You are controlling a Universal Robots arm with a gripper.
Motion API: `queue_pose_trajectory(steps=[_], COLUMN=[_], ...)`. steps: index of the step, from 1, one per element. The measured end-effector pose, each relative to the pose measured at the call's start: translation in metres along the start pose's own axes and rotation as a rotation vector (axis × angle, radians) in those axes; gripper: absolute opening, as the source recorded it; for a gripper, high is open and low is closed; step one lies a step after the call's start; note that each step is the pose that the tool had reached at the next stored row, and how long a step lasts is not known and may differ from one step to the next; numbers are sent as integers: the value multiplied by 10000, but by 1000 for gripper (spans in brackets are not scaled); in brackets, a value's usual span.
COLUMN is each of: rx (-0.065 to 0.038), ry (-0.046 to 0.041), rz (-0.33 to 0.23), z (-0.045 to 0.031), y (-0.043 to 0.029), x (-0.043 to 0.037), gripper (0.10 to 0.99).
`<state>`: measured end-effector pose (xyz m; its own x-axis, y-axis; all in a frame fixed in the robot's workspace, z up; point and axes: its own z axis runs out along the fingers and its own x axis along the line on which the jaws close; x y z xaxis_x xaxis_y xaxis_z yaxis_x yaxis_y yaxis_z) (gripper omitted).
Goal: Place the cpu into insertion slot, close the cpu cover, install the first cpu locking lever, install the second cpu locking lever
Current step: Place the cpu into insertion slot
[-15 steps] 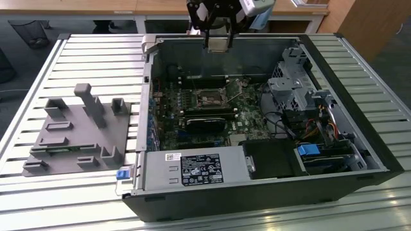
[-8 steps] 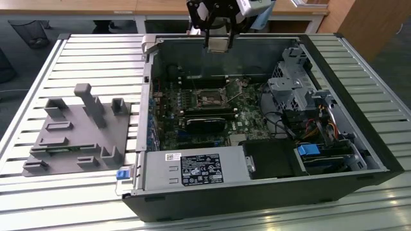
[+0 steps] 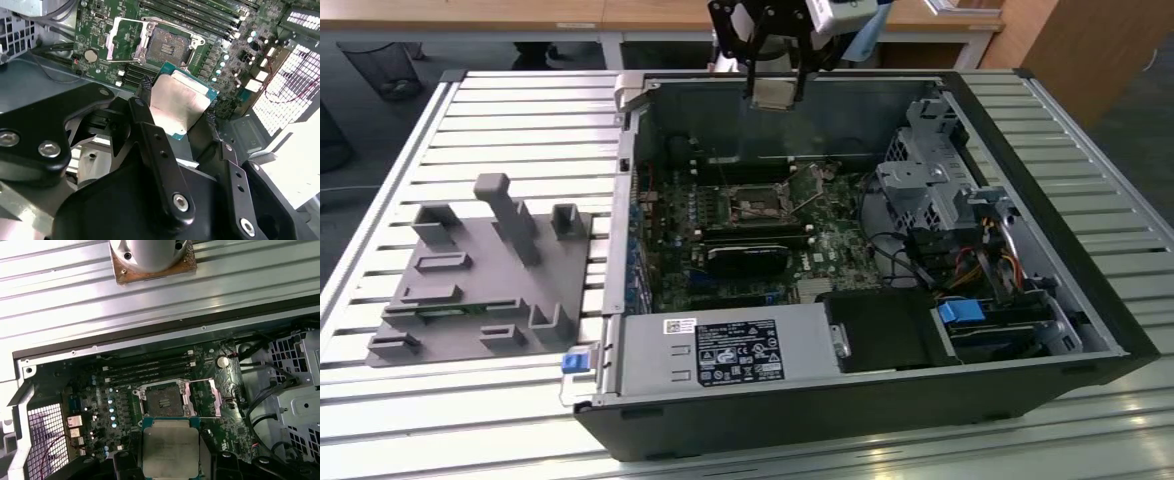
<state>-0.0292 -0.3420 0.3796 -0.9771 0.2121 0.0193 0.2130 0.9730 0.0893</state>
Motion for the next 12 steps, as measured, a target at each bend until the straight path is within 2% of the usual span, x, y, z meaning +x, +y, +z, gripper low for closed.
queue_pose_trajectory(steps=[12], rx=[-18], ry=[-84], rz=[932], z=[2], y=[0], x=[0], gripper=[541])
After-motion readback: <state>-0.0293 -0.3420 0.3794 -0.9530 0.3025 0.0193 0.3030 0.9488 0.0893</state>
